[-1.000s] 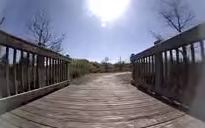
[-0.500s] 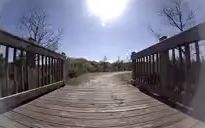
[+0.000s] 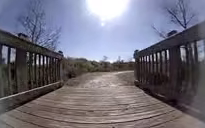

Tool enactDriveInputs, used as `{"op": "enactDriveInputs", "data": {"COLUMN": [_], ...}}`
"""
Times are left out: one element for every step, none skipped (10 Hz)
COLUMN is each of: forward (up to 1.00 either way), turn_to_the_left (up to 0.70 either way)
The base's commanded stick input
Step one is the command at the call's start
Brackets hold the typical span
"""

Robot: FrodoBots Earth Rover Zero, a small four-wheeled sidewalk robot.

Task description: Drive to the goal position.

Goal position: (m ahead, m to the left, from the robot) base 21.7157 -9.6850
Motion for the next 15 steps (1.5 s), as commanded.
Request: {"op": "enactDriveInputs", "data": {"forward": [0.50, 0.50, 0.50, 0.50, 0.50, 0.50, 0.50, 0.50, 0.50, 0.50, 0.50, 0.50, 0.50, 0.50, 0.50], "turn_to_the_left": [0.00, 0.00, 0.00, 0.00, 0.00, 0.00, 0.00, 0.00, 0.00, 0.00, 0.00, 0.00, 0.00, 0.00, 0.00]}}
